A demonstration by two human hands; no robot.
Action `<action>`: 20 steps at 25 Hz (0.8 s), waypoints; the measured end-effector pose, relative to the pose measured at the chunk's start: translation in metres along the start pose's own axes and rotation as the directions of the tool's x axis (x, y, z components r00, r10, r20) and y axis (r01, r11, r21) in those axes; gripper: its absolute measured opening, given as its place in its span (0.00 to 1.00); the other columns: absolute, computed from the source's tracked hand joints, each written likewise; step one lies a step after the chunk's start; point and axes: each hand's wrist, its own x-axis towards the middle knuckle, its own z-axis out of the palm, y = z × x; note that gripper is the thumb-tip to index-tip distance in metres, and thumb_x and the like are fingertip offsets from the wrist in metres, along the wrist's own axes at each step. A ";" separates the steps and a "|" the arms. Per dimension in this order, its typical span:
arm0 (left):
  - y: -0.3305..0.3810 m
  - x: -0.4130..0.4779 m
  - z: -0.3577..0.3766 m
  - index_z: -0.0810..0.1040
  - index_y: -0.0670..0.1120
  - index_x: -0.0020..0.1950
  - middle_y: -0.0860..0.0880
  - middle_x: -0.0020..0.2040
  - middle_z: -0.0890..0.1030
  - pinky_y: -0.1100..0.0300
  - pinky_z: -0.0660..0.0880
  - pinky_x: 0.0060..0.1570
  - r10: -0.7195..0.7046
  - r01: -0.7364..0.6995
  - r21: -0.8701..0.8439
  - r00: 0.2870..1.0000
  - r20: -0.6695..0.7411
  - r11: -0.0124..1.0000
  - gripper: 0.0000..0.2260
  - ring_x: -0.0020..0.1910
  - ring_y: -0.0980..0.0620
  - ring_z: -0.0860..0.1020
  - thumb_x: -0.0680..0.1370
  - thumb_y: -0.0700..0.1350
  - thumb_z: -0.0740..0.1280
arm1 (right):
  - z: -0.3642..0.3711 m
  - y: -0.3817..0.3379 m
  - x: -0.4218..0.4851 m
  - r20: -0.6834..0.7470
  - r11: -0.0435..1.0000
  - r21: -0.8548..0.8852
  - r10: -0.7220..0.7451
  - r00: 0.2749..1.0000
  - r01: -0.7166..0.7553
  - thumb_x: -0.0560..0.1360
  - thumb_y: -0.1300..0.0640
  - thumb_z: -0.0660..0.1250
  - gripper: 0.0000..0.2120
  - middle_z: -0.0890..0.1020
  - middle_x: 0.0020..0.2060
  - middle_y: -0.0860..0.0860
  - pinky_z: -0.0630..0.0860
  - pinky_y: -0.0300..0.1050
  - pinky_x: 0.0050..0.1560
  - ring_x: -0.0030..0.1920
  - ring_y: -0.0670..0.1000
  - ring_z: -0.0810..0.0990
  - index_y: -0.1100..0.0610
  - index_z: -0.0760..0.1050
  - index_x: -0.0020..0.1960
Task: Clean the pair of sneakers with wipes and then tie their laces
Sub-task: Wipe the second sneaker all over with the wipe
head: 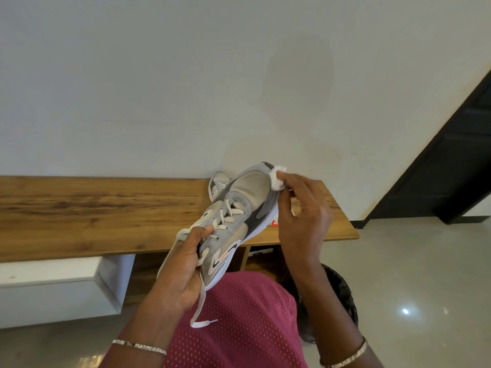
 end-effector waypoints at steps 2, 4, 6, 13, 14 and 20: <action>0.002 0.001 -0.002 0.80 0.41 0.60 0.41 0.49 0.87 0.59 0.84 0.42 0.020 -0.020 0.019 1.000 0.003 1.000 0.11 0.42 0.49 0.86 0.79 0.41 0.65 | 0.000 0.004 -0.021 0.029 1.000 -0.002 0.011 1.000 -0.011 0.75 0.67 0.70 0.11 0.83 0.52 0.52 0.81 0.44 0.47 0.49 0.50 0.82 0.61 0.82 0.57; 0.002 0.003 -0.004 0.79 0.42 0.62 0.42 0.50 0.87 0.58 0.83 0.43 0.040 -0.040 0.041 0.999 0.017 0.998 0.12 0.44 0.50 0.86 0.79 0.42 0.65 | -0.001 0.006 -0.031 0.036 0.999 0.014 0.035 0.999 -0.036 0.74 0.68 0.71 0.11 0.83 0.51 0.51 0.81 0.46 0.47 0.49 0.48 0.82 0.61 0.83 0.56; 0.001 0.004 -0.004 0.79 0.42 0.63 0.42 0.51 0.87 0.58 0.82 0.42 0.059 -0.060 0.071 0.998 0.027 0.996 0.13 0.45 0.50 0.86 0.79 0.42 0.66 | -0.002 0.004 -0.025 0.013 0.998 0.040 0.049 0.999 -0.050 0.74 0.69 0.71 0.10 0.83 0.50 0.51 0.81 0.43 0.45 0.48 0.46 0.81 0.61 0.83 0.54; -0.003 0.010 -0.013 0.81 0.45 0.61 0.45 0.55 0.86 0.57 0.78 0.48 0.200 -0.181 0.208 0.977 -0.076 0.961 0.13 0.54 0.49 0.83 0.76 0.42 0.70 | -0.007 -0.004 0.029 0.137 0.999 0.029 -0.035 0.990 0.031 0.76 0.68 0.68 0.10 0.84 0.49 0.50 0.78 0.42 0.48 0.49 0.47 0.81 0.58 0.83 0.54; -0.006 0.011 -0.013 0.82 0.47 0.61 0.47 0.55 0.86 0.56 0.76 0.52 0.236 -0.209 0.263 0.969 -0.073 0.942 0.13 0.56 0.50 0.82 0.76 0.43 0.71 | -0.005 -0.006 0.031 0.176 0.998 0.001 -0.067 0.982 0.068 0.76 0.68 0.68 0.11 0.84 0.49 0.50 0.78 0.43 0.48 0.50 0.49 0.81 0.58 0.83 0.53; -0.019 0.008 -0.006 0.83 0.50 0.57 0.54 0.55 0.85 0.52 0.74 0.64 0.337 -0.292 0.386 0.940 -0.051 0.875 0.11 0.61 0.54 0.80 0.75 0.46 0.73 | -0.005 -0.005 0.014 0.191 0.979 -0.183 -0.052 0.980 0.088 0.75 0.70 0.67 0.12 0.83 0.49 0.53 0.69 0.36 0.47 0.51 0.51 0.78 0.59 0.83 0.54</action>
